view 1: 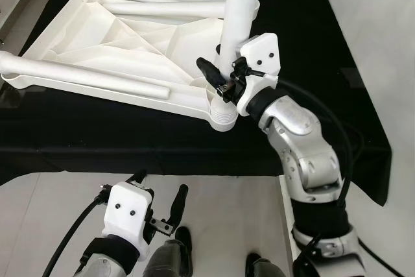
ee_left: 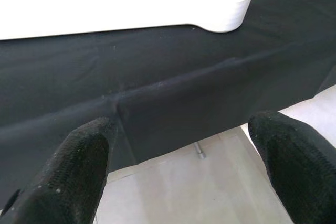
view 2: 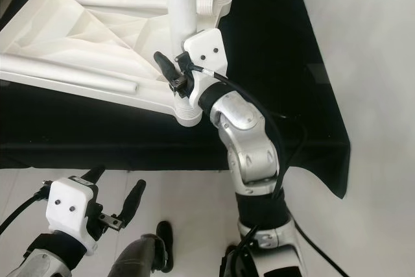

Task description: Building children table

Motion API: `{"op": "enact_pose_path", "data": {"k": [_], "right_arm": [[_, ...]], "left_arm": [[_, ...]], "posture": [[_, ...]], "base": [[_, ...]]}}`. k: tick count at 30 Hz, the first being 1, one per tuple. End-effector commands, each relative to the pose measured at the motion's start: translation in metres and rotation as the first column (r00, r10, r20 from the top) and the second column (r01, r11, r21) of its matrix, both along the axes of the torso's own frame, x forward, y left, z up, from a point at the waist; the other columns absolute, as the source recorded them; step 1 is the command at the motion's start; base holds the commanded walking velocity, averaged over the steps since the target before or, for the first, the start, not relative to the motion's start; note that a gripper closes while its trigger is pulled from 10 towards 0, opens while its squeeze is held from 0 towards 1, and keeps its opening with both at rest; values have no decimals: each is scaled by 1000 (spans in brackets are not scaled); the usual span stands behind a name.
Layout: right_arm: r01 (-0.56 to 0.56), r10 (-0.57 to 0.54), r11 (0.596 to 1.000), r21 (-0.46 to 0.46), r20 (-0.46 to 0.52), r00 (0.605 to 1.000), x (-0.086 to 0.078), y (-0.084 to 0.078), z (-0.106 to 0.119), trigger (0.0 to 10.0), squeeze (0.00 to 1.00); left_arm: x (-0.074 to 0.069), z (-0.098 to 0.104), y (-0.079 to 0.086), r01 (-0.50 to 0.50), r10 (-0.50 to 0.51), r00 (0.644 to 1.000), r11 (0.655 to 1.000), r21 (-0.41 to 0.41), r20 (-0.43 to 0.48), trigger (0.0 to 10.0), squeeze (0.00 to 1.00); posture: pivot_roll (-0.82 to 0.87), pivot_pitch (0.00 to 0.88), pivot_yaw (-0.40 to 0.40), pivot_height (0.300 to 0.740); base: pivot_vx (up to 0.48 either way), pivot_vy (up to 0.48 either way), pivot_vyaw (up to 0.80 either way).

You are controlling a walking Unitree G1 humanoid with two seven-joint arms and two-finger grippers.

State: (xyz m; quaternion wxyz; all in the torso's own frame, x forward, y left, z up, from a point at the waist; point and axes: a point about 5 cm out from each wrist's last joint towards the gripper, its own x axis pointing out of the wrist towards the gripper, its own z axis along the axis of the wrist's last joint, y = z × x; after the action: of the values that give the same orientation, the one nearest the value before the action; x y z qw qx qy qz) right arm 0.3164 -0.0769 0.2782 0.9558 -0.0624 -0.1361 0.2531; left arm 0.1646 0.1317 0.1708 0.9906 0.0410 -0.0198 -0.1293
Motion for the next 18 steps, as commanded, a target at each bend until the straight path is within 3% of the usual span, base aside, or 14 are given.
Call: {"op": "enact_pose_path", "data": {"k": [1, 13, 14, 18], "right_arm": [[142, -172, 984, -108, -375, 911, 7, -17, -76, 10000, 0], [177, -192, 981, -75, -360, 913, 2, -11, -67, 10000, 0], [176, -185, 983, -58, -350, 918, 3, -12, -65, 10000, 1000], [161, -152, 987, 4, -316, 937, 4, -10, -56, 10000, 1000]], "left_arm": [[-1, -7, 1, -7, 7, 999, 1000, 2, -36, 10000, 0], [1, -8, 1, -7, 7, 999, 1000, 1, -35, 10000, 0], [1, -8, 1, -7, 7, 999, 1000, 1, -34, 10000, 0], [1, -8, 1, -8, 8, 999, 1000, 2, -34, 10000, 0]], "posture": [[-14, 388, 22, 740], [-17, 373, 21, 740], [-17, 370, 21, 740], [-17, 370, 21, 740]], "base": [[0, 0, 0], [0, 0, 0], [0, 0, 0], [0, 0, 0]]}}
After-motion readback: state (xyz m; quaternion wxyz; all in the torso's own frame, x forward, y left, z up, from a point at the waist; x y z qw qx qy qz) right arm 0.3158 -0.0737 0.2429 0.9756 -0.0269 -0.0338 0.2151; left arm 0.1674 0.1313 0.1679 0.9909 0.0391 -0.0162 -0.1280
